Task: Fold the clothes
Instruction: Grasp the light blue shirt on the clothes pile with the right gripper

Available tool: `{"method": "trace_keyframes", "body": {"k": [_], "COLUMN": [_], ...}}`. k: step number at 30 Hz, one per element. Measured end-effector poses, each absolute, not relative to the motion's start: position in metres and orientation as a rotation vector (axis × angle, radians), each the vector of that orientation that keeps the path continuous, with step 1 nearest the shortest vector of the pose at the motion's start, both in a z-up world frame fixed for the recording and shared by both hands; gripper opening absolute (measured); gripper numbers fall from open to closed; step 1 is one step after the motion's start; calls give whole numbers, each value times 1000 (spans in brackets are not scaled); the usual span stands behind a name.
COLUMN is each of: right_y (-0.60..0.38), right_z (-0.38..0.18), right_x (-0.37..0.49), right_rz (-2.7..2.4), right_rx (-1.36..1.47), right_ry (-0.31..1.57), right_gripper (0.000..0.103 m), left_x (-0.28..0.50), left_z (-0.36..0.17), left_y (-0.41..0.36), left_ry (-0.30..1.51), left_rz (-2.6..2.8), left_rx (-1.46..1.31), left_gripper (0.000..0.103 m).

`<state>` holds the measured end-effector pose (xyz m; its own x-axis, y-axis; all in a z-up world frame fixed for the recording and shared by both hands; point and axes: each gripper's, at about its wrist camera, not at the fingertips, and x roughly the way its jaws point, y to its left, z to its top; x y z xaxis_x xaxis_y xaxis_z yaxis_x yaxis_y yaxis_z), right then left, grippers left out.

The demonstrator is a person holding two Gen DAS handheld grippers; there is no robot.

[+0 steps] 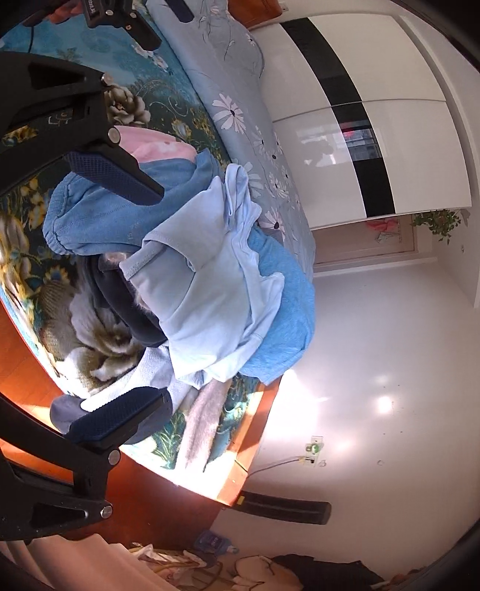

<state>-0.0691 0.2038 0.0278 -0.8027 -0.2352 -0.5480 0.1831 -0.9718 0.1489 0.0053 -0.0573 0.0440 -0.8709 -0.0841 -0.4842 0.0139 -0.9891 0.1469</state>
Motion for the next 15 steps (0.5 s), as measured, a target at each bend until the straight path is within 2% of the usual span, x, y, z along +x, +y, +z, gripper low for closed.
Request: {"method": "trace_keyframes", "body": {"k": [5,6,8,10,12,14,15], "right_y": [170,161,148,144,144,151,155], "right_z": [9,6,0,-5,-8,-5,-3], "right_x": [-106,-112,-119,-127,-135,-139,-143], "right_rz": [-2660,-2646,-2619,-2603,-2604,-2577,-2565], "right_rx": [908,921,950,973,990,973,972], "right_ry": [-207,-193,-176,-206,-249,-363,-407], "right_gripper": [98,94,79,60,54,42,30], "left_x": [7,9,14,17,20,23,25], "left_z": [32,31,29,28,27,27,27], "left_y": [-70,-73,-79,-87,-95,-103,-107], "left_ry": [-153,-151,-146,-133,-105,-71,-51], "left_rz": [-2982,-2976,-2965,-2956,-2951,-2949,-2952], "left_rx": [826,823,819,815,814,809,804], "left_gripper": [103,103,103,103,103,103,103]}}
